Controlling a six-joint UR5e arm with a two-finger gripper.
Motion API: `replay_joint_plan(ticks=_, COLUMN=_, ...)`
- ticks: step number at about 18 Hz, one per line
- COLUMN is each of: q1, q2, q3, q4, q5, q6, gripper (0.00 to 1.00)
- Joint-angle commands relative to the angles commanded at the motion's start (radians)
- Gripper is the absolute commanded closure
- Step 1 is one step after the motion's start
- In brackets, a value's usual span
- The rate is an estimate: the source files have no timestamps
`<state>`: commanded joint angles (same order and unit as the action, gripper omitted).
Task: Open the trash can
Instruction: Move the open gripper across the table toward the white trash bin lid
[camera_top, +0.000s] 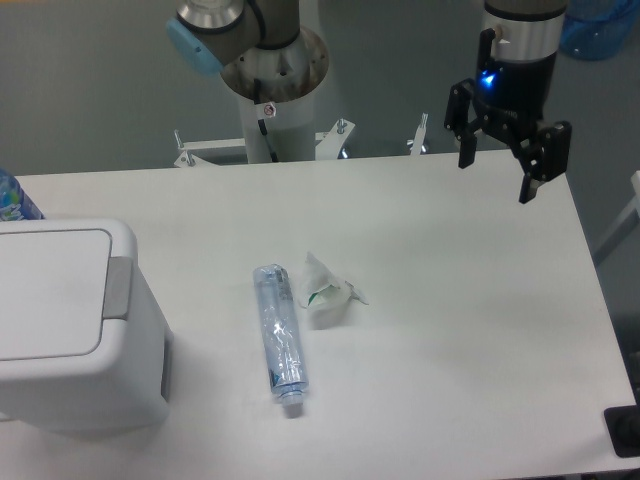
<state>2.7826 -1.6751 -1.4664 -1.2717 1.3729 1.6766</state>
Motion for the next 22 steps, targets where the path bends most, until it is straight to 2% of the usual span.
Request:
replay_joint_plan(ticks=5, q1=-0.006, q2=0.011, q3=-0.011, q4=0.028, q5=0.000, q6=-0.015, gripper=0.00)
replay_joint_plan(ticks=7, q1=-0.009, q2=0.011, q3=-0.009, q4=0.028, q5=-0.002, q6=-0.076, gripper=0.00)
replay_joint_plan(ticks=10, q1=-0.035, q2=0.015, q3=-0.003, q4=0.028, q5=-0.002, q6=-0.233, gripper=0.00)
replay_joint_plan(ticks=13, q1=-0.093, q2=0.015, q3=-0.002, q4=0.058, q5=0.000, q6=-0.404, gripper=0.00)
replay_joint_plan(ticks=16, q1=-0.158, q2=0.012, q3=-0.005, q4=0.103, q5=0.000, q6=-0.593, gripper=0.00)
replay_joint_plan(ticks=19, q1=-0.230, q2=0.005, q3=-0.018, q4=0.181, q5=0.000, q6=-0.802, gripper=0.00)
replay_joint_plan(ticks=22, q1=-0.308, q2=0.002, q3=-0.035, q4=0.235, q5=0.000, q6=-0.963, gripper=0.00)
